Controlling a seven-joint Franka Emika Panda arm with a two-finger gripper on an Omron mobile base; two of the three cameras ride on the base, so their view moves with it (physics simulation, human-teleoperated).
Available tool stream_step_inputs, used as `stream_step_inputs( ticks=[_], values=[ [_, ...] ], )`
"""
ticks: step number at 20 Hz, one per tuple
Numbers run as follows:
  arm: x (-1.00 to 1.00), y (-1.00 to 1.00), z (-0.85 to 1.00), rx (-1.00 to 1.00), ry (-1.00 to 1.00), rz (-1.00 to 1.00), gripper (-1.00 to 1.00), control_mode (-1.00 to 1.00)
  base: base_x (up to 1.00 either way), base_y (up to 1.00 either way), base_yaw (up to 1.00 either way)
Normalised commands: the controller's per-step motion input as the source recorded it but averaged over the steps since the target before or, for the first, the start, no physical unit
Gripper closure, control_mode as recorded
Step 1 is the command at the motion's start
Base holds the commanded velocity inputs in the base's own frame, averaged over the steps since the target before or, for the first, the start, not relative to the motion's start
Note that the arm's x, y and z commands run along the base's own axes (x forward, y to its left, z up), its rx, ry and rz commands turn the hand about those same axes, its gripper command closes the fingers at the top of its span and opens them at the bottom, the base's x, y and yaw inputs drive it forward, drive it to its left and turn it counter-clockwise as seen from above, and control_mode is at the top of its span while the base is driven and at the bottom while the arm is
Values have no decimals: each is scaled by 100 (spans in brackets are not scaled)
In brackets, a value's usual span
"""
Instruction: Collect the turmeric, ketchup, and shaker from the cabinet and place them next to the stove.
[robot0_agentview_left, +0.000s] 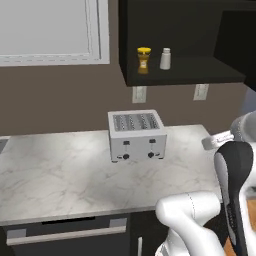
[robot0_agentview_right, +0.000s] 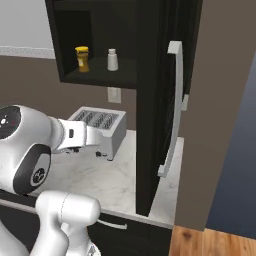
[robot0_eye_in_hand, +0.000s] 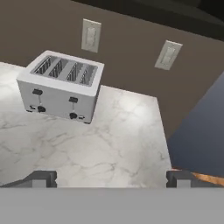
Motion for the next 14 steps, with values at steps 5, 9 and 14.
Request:
stream_step_inputs(
  ticks=[5,9,14],
  values=[
    [27,0,29,14,-16,18,-100,-100,0,0,0],
    [0,0,48,3,-16,5,-100,-100,0,0,0],
    [0,0,49,0,-16,0,-100,-100,0,0,0]
  ],
)
